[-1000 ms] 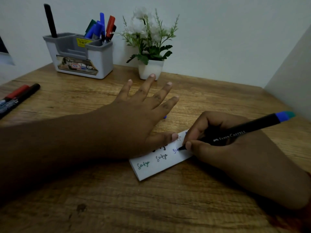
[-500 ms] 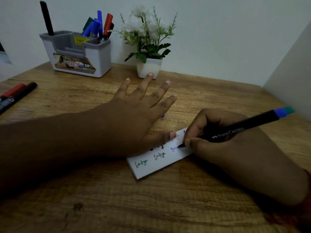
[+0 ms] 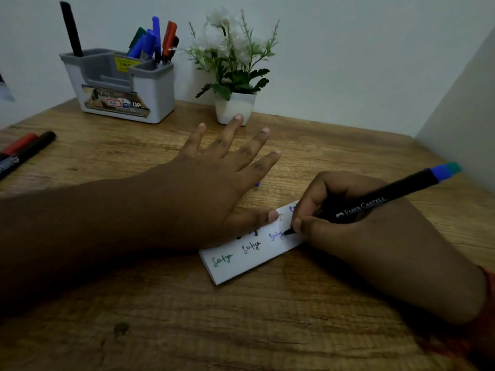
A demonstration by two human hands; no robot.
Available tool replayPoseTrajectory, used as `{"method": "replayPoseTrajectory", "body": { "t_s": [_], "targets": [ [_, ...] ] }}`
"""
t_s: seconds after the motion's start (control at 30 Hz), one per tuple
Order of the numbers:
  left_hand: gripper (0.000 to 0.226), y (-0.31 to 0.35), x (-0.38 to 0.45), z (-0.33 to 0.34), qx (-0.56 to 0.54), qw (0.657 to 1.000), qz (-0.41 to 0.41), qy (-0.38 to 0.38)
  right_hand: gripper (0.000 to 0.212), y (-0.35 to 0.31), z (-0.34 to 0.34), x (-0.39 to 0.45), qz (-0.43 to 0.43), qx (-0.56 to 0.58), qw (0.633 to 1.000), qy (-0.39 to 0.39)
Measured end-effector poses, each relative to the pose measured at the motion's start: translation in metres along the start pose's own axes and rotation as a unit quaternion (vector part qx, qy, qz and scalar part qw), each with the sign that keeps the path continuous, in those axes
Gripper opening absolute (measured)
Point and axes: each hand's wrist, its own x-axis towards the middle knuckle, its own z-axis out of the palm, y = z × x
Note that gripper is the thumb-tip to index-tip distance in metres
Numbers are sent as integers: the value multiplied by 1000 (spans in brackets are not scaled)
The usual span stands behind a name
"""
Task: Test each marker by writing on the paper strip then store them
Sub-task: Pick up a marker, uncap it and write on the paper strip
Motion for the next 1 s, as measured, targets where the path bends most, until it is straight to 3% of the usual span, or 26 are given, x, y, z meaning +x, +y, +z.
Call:
{"method": "replayPoseTrajectory", "body": {
  "t_s": [0.23,0.47,0.8,1.0],
  "targets": [
    [82,-3,1,5,4,1000,5,23,5,1,-1,0,6,0,1000,3],
    [72,-10,3,0,-89,993,6,82,6,4,-11,7,-20,102,988,113],
    [79,-24,8,0,-150,987,-14,56,13,12,-20,15,-26,96,993,62],
    [35,-21,10,-1,-187,978,-1,95,17,7,-20,12,-26,106,993,32]
  ]
}}
